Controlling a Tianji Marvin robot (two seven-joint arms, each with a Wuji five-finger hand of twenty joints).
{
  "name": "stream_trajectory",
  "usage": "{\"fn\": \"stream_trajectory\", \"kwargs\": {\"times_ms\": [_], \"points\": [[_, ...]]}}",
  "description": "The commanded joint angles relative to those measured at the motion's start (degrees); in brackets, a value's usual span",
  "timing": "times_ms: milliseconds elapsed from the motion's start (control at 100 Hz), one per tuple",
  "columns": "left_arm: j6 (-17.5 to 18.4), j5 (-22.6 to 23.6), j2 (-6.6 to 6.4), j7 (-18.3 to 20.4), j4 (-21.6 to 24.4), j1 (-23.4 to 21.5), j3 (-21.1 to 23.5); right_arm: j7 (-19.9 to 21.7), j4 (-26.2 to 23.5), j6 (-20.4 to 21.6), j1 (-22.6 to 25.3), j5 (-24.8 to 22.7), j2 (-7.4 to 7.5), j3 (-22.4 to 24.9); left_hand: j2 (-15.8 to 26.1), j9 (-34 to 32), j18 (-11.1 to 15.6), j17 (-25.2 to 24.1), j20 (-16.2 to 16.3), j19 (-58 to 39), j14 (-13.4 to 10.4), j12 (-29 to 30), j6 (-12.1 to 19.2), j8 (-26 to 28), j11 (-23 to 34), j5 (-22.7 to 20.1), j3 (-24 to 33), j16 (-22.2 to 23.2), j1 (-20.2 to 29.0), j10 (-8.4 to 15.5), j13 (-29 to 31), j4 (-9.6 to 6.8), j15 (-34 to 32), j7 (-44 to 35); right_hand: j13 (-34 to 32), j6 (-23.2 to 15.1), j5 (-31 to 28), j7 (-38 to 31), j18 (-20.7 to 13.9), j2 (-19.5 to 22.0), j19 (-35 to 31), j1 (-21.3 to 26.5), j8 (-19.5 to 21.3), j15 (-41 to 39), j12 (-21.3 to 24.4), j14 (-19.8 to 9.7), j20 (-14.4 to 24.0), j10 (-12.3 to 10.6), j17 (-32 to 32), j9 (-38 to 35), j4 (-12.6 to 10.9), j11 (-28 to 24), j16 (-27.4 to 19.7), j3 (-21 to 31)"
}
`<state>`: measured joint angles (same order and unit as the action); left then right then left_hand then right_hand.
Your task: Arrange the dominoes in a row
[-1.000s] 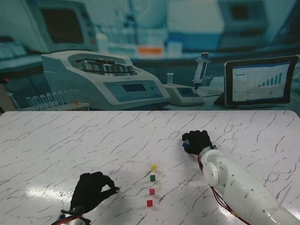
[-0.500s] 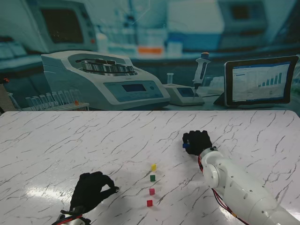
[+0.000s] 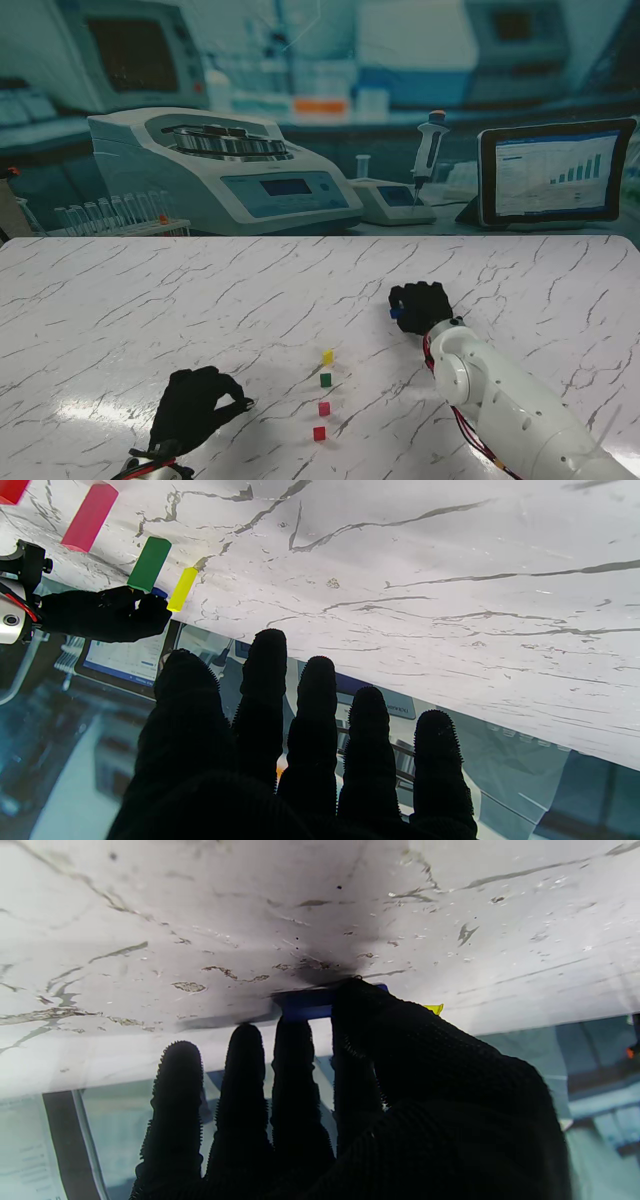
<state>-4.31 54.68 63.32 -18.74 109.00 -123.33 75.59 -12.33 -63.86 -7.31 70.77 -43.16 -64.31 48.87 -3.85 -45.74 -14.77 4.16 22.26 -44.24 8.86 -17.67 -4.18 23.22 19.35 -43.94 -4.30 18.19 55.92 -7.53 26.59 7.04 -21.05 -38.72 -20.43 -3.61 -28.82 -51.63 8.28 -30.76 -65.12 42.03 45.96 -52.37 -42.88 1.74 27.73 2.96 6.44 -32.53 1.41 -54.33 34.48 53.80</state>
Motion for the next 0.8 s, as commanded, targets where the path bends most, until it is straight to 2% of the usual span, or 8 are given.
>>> {"fn": "stream_trajectory", "kwargs": {"times_ms": [0, 130, 390, 590, 790], "points": [[1.51, -0.37, 0.32, 0.51, -0.14, -0.34, -0.18, 1.76, 1.47, 0.13, 2.61, 0.12, -0.02, -0.88, 1.19, -1.12, -0.29, -0.50, 1.27, -1.69, -1.19, -0.67, 1.78, -0.93, 1.06, -1.00, -0.32, 0.70, 2.49, 1.05, 0.28, 1.05, -1.15, -0.67, -2.00, -5.65, -3.03, -16.14, -1.83, -3.38, -1.31, 4.60, 6.94, -1.32, -0.80, 0.55, -0.20, -0.56, -0.16, -3.22, 4.41, -1.65, 0.54, -1.12], [1.41, -0.35, 0.32, 0.52, -0.16, -0.34, -0.16, 1.61, 0.76, 0.34, 3.13, 0.24, -0.06, -0.11, 1.12, -1.20, -0.27, -0.50, 1.28, -1.70, -1.23, -0.65, 1.85, -1.14, 1.07, -1.03, -0.46, 0.71, 4.22, 1.03, 0.36, 1.47, -1.22, -0.83, -1.55, -5.86, -2.52, -18.70, -1.44, -3.58, -1.20, 4.31, 9.40, -1.25, -2.06, 1.07, -0.32, -0.55, -0.39, -2.28, 4.53, -2.29, 0.65, -1.05], [1.24, -0.39, 0.31, 0.61, -0.22, -0.28, -0.22, 2.11, -1.29, 0.75, 4.32, -0.57, 0.27, 1.53, 1.22, -1.24, -0.19, -0.45, 1.26, -1.68, -1.23, -0.61, 1.85, -1.81, 1.13, -0.88, -1.20, 0.68, 6.84, 1.01, 0.29, 2.08, -1.26, -1.18, -0.70, -5.92, -2.72, -21.52, -1.23, -3.92, -1.14, 3.86, 11.71, -1.31, -4.09, 1.31, -0.44, -0.24, -1.33, -0.83, 4.81, -3.86, 1.04, -0.92], [1.22, -0.38, 0.31, 0.61, -0.34, -0.18, -0.31, 2.36, -3.07, 1.03, 5.39, -1.53, 0.55, 2.92, 1.22, -1.16, -0.21, -0.44, 1.26, -1.67, -1.23, -0.56, 1.76, -2.15, 1.11, -0.78, -1.44, 0.66, 7.51, 0.96, 0.27, 2.14, -1.27, -1.26, 0.33, -6.45, -3.65, -23.26, -1.38, -4.24, -1.03, 3.63, 12.14, -1.49, -5.07, 1.16, -0.56, -0.47, -2.91, 0.59, 5.23, -4.79, 1.38, -0.83], [1.18, -0.27, 0.29, 0.59, -0.44, -0.11, -0.36, 1.01, -3.58, 0.98, 5.91, -2.14, 0.43, 3.61, 1.20, -1.10, -0.19, -0.45, 1.25, -1.64, -1.28, -0.50, 1.79, -2.38, 1.08, -0.76, -1.45, 0.64, 8.22, 1.05, 0.30, 2.12, -1.29, -1.38, 1.79, -8.64, -5.45, -24.57, -0.95, -4.74, -1.20, 3.16, 11.37, -0.92, -5.21, 1.93, -0.89, 0.77, -4.23, 4.30, 5.85, -4.40, 1.35, -0.26]]}}
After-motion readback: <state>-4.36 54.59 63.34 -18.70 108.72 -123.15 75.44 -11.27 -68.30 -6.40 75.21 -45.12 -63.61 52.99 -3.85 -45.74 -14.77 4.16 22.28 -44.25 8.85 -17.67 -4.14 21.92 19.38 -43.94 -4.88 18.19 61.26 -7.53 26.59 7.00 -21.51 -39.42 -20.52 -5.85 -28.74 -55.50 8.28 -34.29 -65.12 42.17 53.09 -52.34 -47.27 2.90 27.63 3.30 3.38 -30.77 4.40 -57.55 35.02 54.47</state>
